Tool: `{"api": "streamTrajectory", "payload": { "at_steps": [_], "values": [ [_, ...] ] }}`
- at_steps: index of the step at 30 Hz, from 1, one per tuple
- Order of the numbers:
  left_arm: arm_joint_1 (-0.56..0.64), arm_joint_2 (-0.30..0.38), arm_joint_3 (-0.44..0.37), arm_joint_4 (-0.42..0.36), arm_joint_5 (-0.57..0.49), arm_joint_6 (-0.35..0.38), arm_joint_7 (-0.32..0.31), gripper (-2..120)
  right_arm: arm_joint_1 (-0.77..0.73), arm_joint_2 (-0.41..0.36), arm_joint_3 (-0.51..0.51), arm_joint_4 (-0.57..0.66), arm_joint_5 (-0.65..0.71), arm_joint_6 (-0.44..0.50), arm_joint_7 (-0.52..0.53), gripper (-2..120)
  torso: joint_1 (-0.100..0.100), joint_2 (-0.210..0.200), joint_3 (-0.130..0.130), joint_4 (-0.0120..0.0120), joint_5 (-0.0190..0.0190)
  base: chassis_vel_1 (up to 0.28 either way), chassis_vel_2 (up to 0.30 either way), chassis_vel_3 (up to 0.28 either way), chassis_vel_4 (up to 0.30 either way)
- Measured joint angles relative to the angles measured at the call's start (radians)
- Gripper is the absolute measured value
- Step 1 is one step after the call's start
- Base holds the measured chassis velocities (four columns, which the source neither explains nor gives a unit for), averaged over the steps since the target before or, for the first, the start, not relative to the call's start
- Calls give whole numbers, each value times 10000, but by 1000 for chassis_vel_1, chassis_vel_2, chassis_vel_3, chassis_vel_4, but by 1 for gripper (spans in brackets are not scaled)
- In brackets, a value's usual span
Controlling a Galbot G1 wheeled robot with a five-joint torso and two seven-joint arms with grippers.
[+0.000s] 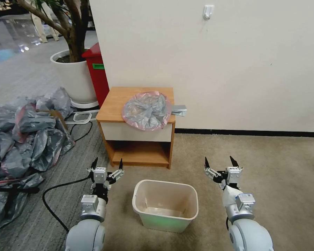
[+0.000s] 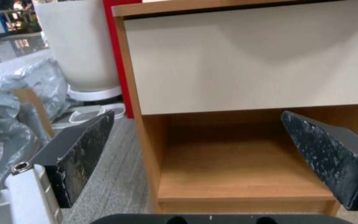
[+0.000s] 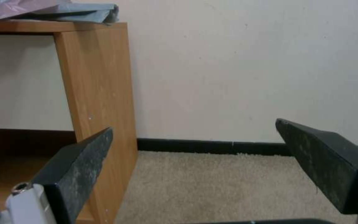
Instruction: Pick up the garbage bag from the table and place it over the trash can.
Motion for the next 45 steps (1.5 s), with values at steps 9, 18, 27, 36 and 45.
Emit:
{"api": "streamTrajectory", "payload": {
  "at_steps": [9, 18, 27, 36, 45],
  "values": [
    [0, 0, 0, 0, 0, 1, 0, 100, 0, 0, 0, 0, 0, 0, 0, 100, -1, 0, 0, 0, 0, 0, 0, 0, 0],
    [0, 0, 0, 0, 0, 0, 0, 100, 0, 0, 0, 0, 0, 0, 0, 100, 0, 0, 0, 0, 0, 0, 0, 0, 0],
    [0, 0, 1, 0, 0, 0, 0, 100, 0, 0, 0, 0, 1, 0, 0, 100, 0, 0, 0, 0, 0, 0, 0, 0, 0],
    [9, 2, -4, -16, 0, 8, 0, 100, -8, 1, 0, 6, 3, -1, 0, 100, 0, 0, 0, 0, 0, 0, 0, 0, 0],
    [167, 55, -103, -291, -61, 141, 10, 100, -725, 325, 75, 1448, 336, -585, 16, 100, 0, 0, 0, 0, -4, 0, 0, 0, 0]
  ]
}}
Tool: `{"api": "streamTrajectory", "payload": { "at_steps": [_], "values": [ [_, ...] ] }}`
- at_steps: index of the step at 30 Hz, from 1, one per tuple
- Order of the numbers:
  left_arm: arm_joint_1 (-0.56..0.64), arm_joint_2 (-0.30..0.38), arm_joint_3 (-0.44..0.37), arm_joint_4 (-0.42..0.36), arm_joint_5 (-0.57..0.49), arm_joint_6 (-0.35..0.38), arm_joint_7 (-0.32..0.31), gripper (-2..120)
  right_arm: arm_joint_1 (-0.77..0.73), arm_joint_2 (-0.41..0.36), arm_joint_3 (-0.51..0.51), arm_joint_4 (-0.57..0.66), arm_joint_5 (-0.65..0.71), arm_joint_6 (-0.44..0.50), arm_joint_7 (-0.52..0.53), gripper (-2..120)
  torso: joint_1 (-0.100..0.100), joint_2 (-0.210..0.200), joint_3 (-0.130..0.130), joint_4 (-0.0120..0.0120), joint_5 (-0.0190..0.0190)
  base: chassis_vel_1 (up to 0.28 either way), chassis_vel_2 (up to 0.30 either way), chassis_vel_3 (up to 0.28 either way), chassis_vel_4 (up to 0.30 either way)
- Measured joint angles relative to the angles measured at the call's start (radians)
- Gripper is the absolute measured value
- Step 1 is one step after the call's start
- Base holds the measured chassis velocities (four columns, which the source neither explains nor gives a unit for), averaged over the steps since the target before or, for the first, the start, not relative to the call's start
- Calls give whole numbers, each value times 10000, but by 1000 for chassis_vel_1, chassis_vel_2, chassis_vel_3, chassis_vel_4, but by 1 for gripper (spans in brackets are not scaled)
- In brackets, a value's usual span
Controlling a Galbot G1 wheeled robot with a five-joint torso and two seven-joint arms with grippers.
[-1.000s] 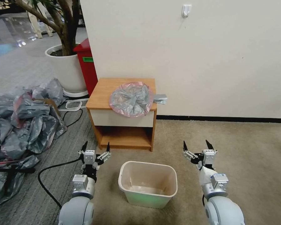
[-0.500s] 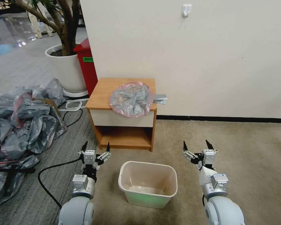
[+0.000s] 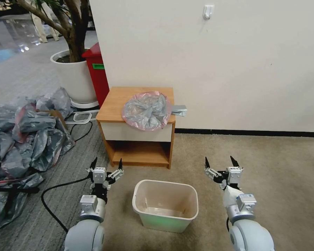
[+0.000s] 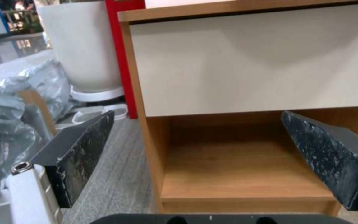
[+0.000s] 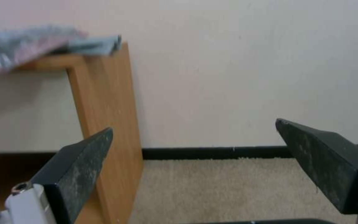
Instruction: Pick up the garbage bag from the table and place it over the trash can.
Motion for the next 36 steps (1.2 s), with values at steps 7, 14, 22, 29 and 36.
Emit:
{"api": "streamTrajectory", "payload": {
  "at_steps": [7, 14, 22, 29, 36],
  "values": [
    [964, 382, -636, -1592, -808, 919, 68, 100, -1066, 504, 116, 2147, 508, -926, 66, 100, 0, 0, 0, 0, 3, 0, 0, 0, 0],
    [1920, 755, -1262, -3142, -1615, 1826, 146, 100, -1367, 628, -3, 2289, 1376, -1038, 314, 100, 0, 0, 0, 1, 8, 0, 0, 0, 0],
    [3020, 1193, -1986, -4740, -2545, 2862, 247, 100, -853, 602, -175, 1606, 1443, -949, 341, 100, 0, 0, 0, 0, 7, 0, 0, 0, 0],
    [3357, 1331, -2200, -4805, -2831, 3207, 273, 100, 411, 271, -314, 715, 3948, -993, 601, 100, 0, 1, 0, 0, 3, 0, 0, 0, 0],
    [3713, 1787, -2551, -4783, -2751, 3085, -46, 100, 1923, 104, -490, -248, 6896, -1276, 936, 100, 0, 0, 1, 2, 5, 0, 0, 0, 0]
  ]
}}
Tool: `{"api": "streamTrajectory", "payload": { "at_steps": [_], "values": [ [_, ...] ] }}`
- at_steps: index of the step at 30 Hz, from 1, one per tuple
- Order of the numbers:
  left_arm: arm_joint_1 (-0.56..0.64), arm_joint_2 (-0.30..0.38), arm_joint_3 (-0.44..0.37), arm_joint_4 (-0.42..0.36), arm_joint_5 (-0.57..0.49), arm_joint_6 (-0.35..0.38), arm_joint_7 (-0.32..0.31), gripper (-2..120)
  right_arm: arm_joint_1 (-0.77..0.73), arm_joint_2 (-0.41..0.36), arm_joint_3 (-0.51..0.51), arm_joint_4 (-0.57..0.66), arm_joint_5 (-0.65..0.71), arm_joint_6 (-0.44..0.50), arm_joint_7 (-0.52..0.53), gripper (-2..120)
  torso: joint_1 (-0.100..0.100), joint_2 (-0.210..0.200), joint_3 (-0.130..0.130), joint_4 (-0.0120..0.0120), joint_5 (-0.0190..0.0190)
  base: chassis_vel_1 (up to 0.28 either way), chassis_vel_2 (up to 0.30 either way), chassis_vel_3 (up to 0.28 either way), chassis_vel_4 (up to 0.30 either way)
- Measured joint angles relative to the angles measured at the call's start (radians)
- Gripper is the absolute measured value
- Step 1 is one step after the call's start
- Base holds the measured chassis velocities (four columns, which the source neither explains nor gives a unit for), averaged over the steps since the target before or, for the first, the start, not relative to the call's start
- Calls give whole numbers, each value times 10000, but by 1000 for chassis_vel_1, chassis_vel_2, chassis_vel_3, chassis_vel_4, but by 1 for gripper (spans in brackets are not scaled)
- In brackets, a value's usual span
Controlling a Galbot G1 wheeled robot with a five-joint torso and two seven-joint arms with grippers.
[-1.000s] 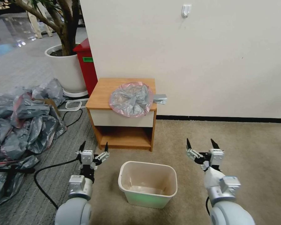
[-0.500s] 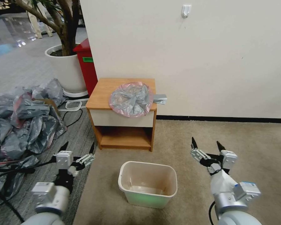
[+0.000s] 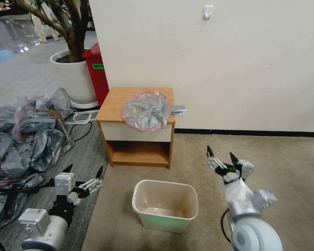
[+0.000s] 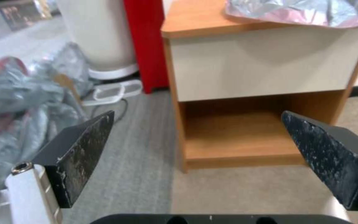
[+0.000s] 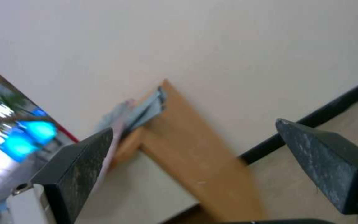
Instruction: Pick up the garbage bag from the table and place it over the trash can.
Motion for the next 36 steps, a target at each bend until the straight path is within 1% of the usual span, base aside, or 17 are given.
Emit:
{"api": "streamTrajectory", "payload": {
  "at_steps": [3, 4, 6, 7, 9, 10, 12, 16, 20, 22, 25, 28, 29, 32, 34, 35, 36],
  "values": [
    [56, 103, -52, 24, 41, -68, -97, 100, 1286, 0, -343, -969, 2324, -222, 560, 100, 0, 0, 0, -2, -2, 0, 0, 0, 0],
    [56, 103, -52, 24, 41, -68, -97, 100, 1286, 0, -343, -969, 2324, -222, 560, 100, 0, 0, 0, -2, -2, 0, 0, 0, 0],
    [115, 97, -86, 33, 43, -100, -103, 100, 1984, 81, -479, -1347, 3832, -403, 1198, 100, 0, 0, 0, -1, -3, 0, 0, 0, 0],
    [115, 97, -86, 33, 43, -100, -103, 100, 1984, 81, -479, -1347, 3832, -403, 1198, 100, 0, 0, 0, -1, -3, 0, 0, 0, 0],
    [219, 50, -164, 41, 50, -215, -116, 100, 2749, 186, -580, -1791, 5217, -490, 1852, 100, 0, 0, 1, 0, -2, 0, 0, 0, 0],
    [219, 50, -164, 41, 50, -215, -116, 100, 2749, 186, -580, -1791, 5217, -490, 1852, 100, 0, 0, 1, 0, -2, 0, 0, 0, 0],
    [259, 20, -191, 47, 65, -281, -126, 100, 3500, 307, -675, -2351, 5875, -508, 2200, 100, 0, 0, 0, 0, -2, 0, 0, 0, 0],
    [265, 13, -198, 53, 72, -298, -129, 100, 4123, 383, -776, -2935, 5934, -508, 2243, 100, 0, 0, 0, -1, -2, 0, 0, 0, 0],
    [425, -95, -410, 59, 85, -508, -130, 100, 5048, 478, -871, -3918, 5856, -508, 2126, 100, 0, 0, 1, 0, -1, 0, 0, 0, 0],
    [437, -107, -429, 60, 88, -531, -130, 100, 5197, 492, -882, -4096, 5845, -508, 2078, 100, 0, 0, 0, 0, -1, 0, 0, 0, 0],
    [451, -120, -448, 63, 94, -556, -130, 100, 5707, 553, -911, -4868, 5790, -484, 1932, 100, 0, 0, 0, -2, -2, 0, 0, 0, 0],
    [451, -122, -449, 65, 96, -557, -130, 100, 5880, 594, -930, -5182, 5771, -473, 1899, 99, 0, -1, 0, -2, -2, 0, 0, 0, 0],
    [470, -153, -460, 66, 103, -566, -129, 100, 6048, 639, -944, -5483, 5750, -440, 1855, 98, 0, -1, 0, -1, -2, 0, 0, 0, 0],
    [506, -217, -476, 68, 124, -576, -128, 100, 6201, 649, -942, -5728, 5739, -354, 1827, 92, 0, -1, 0, 1, -1, 0, 0, 0, 0],
    [532, -297, -487, 69, 160, -588, -119, 100, 6364, 649, -913, -5940, 5732, -285, 1790, 83, 1, 0, 0, -2, -1, 0, 0, 0, 0],
    [532, -297, -487, 69, 160, -588, -119, 100, 6364, 649, -913, -5940, 5732, -285, 1790, 83, 1, 0, 0, -2, -1, 0, 0, 0, 0],
    [535, -309, -488, 69, 166, -591, -115, 100, 6418, 650, -907, -6003, 5730, -275, 1775, 78, 0, -1, 0, -2, -1, 0, 0, 0, 0]
  ]
}}
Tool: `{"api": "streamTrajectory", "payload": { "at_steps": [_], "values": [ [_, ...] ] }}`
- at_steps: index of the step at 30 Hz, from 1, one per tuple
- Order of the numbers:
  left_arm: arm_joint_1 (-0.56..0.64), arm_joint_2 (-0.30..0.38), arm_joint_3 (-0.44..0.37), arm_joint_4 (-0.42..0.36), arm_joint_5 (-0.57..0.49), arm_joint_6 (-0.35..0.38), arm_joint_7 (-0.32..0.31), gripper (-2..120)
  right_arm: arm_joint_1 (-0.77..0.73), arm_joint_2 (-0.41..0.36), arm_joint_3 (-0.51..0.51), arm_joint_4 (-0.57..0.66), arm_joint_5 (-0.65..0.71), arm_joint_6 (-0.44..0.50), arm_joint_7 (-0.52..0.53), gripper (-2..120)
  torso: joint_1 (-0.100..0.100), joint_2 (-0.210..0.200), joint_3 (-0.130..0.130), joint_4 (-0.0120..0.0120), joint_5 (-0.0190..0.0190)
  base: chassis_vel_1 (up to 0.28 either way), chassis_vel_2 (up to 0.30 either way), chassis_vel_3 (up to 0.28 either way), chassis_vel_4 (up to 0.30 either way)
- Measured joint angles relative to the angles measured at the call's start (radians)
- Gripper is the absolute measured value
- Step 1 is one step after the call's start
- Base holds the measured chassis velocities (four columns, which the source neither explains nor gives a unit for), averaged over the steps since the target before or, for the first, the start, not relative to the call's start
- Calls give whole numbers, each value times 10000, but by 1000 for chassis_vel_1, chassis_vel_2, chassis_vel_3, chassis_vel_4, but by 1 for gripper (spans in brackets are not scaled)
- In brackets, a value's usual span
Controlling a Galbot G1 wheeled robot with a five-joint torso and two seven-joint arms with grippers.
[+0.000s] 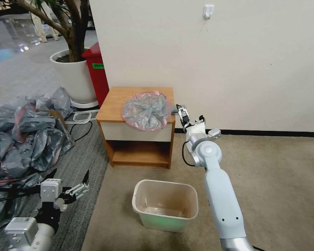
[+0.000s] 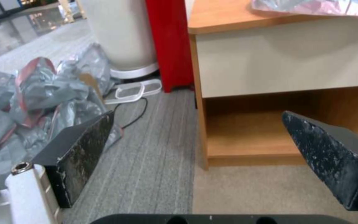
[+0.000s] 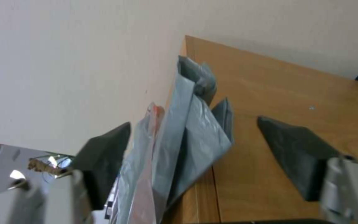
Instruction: Pick up the garbage bag from the table and place it over the trash can.
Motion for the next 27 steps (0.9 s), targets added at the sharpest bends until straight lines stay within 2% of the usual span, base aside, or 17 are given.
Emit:
{"api": "streamTrajectory", "payload": {
  "at_steps": [2, 4, 6, 8, 10, 12, 14, 16, 19, 24, 27],
  "values": [
    [4, -14, -1, 1, 11, -3, 6, 100, 109, 1, -1, -98, -4, 16, -21, 68, 0, 0, 0, 0, 0, 0, 0, 0, 0],
    [10, -31, -1, 2, 28, -11, 6, 100, 139, 2, -1, -132, -4, 20, -22, 67, 1, 0, 0, 1, 0, 0, 0, 0, 0],
    [35, -100, 32, 3, 124, -86, 10, 100, 206, 8, -7, -216, -10, 38, -21, 53, 0, 0, 0, 0, 0, 0, 0, 0, 0],
    [43, -113, 37, 3, 159, -102, 14, 100, 217, 9, -16, -229, -11, 41, -14, 50, 0, 0, 0, 0, 0, 0, 0, 0, 0],
    [60, -157, 46, 4, 352, -189, 27, 100, 228, 11, -20, -234, -11, 70, 46, 38, 0, 0, 0, 1, 0, 0, 0, 0, 0],
    [62, -160, 48, 3, 373, -198, 30, 100, 228, 11, -19, -233, -9, 75, 61, 36, 0, 0, 0, 0, 0, 0, 0, 0, 0],
    [65, -168, 52, 4, 406, -211, 35, 100, 229, 11, -19, -194, 4, 89, 95, 26, 0, 0, -1, 0, 0, 0, 0, 0, 0],
    [66, -172, 53, 3, 414, -215, 35, 100, 229, 11, -22, -185, 4, 99, 105, 23, 0, 0, -1, 0, 0, 0, 0, 0, 0],
    [85, -211, 78, 3, 545, -265, 36, 100, 160, 9, -129, -49, 4, 201, 127, 6, 0, 0, 0, 1, 0, 0, 0, 0, 0],
    [103, -211, 100, 3, 627, -296, 36, 100, -18, -46, -240, 302, 93, 217, 255, 0, 0, 0, 0, 1, 0, 0, 0, 0, 0],
    [104, -209, 115, 4, 638, -300, 36, 100, -394, -295, -348, 1162, 479, 230, 699, 0, 0, 1, -1, 2, 0, 0, 0, 0, 0]
  ]
}}
